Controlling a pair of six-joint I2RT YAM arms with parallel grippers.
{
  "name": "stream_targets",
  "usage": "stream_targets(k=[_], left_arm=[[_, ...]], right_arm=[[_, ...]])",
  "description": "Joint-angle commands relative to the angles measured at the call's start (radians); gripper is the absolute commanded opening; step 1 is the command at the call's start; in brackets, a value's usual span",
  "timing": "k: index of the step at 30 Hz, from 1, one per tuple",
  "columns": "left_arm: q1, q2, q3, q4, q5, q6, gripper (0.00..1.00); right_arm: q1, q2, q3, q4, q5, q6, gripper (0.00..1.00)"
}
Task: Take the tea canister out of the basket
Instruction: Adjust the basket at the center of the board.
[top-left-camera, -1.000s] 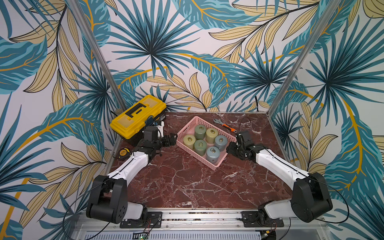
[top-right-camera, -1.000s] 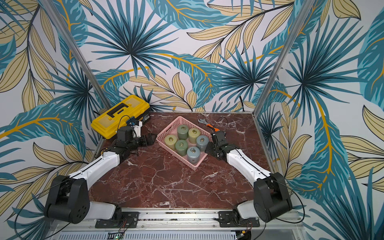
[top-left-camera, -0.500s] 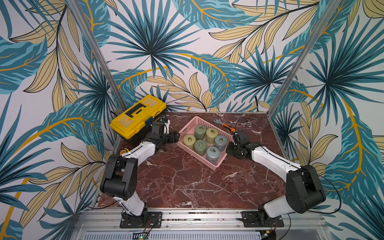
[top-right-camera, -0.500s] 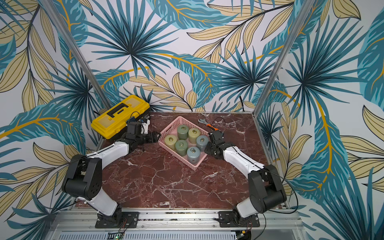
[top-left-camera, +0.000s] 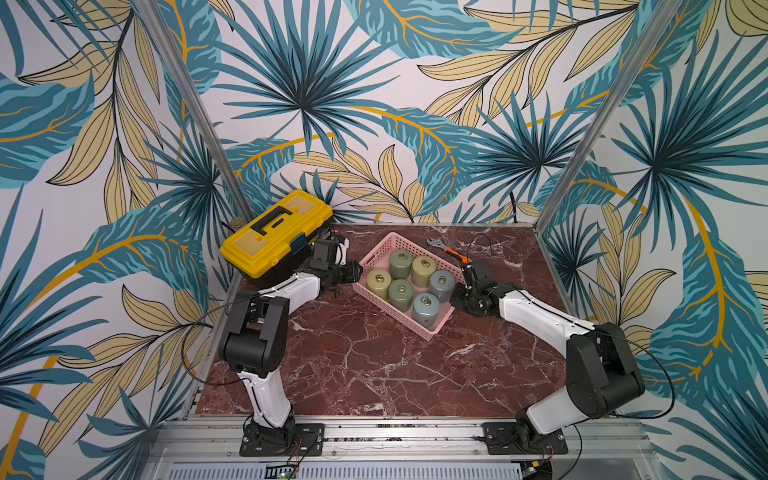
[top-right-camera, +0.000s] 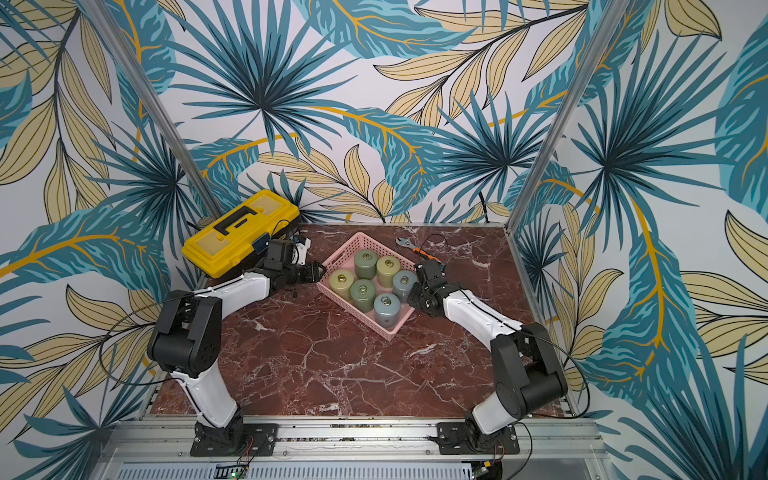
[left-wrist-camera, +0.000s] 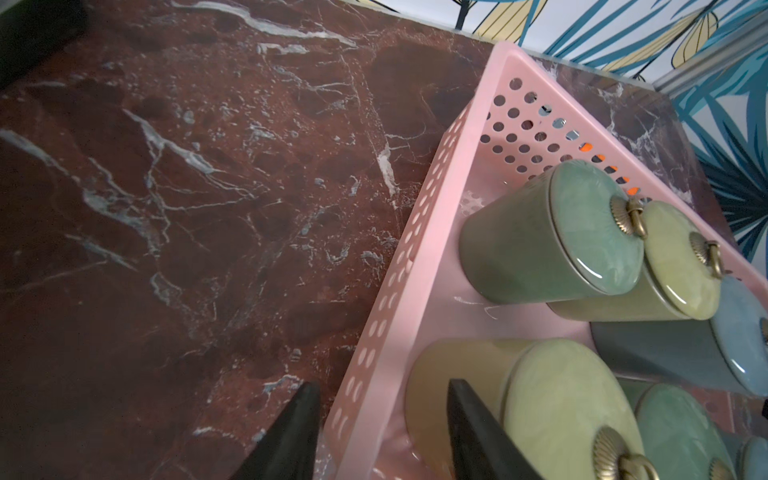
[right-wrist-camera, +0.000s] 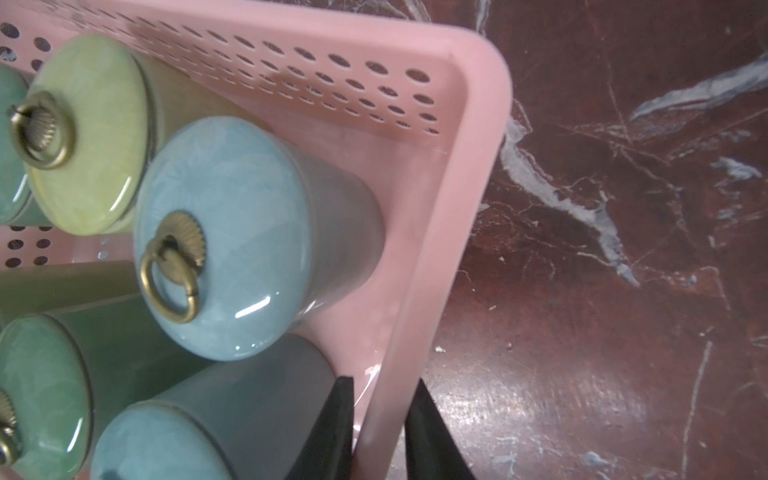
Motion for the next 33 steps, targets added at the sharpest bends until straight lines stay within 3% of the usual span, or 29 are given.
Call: stream_targets(k=[1, 6, 13, 30, 33], left_arm=[[-0.005, 0.022, 0.059, -0.022, 0.008, 0.011, 0.46], [-0.004, 0.033, 0.070, -0.027, 0.012, 0.010, 0.32], [-0.004, 0.020, 0.068, -0.074, 0.032, 0.009, 0.21], [-0.004, -0.145, -0.159, 0.037, 0.022, -0.088, 0.18], [-0.005, -0.168, -0.196, 0.064, 0.038, -0.115, 0.29]], right_arm=[[0.005, 0.022, 0.017, -0.003, 0.005, -0.019, 0.23], [0.004, 0.029, 0.026, -0.011, 0.002, -0.031, 0.20], [0.003, 0.047, 0.059, -0.036, 0.009, -0.074, 0.19], [-0.054, 0.124, 0.188, -0.114, -0.049, -0.232, 0.19], [-0.062, 0.136, 0.208, -0.121, -0.056, -0.272, 0.19]])
